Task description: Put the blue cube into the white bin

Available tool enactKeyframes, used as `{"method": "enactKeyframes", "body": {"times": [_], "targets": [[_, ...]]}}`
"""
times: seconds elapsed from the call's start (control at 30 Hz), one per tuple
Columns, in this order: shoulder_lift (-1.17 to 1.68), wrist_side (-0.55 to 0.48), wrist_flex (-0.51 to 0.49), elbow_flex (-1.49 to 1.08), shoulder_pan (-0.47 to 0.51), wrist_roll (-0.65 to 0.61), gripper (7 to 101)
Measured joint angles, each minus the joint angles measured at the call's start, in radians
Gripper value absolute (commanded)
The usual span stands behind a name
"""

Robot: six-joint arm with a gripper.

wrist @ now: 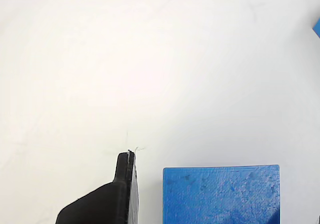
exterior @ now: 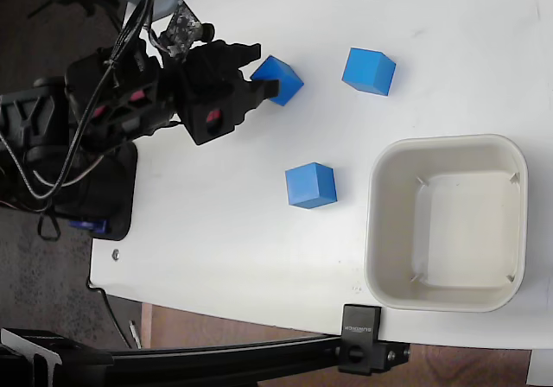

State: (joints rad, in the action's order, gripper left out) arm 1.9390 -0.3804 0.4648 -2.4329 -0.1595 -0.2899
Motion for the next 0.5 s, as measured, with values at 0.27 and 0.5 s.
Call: {"method": "enactKeyframes", "body": {"times": [0.27,0.5], "targets": [[-0.054,-0.009,-0.046,-0.009,0.000,0.008,99.5],[-0.095,-0.009,-0.063,-0.009,-0.002,0.011,99.5]]}}
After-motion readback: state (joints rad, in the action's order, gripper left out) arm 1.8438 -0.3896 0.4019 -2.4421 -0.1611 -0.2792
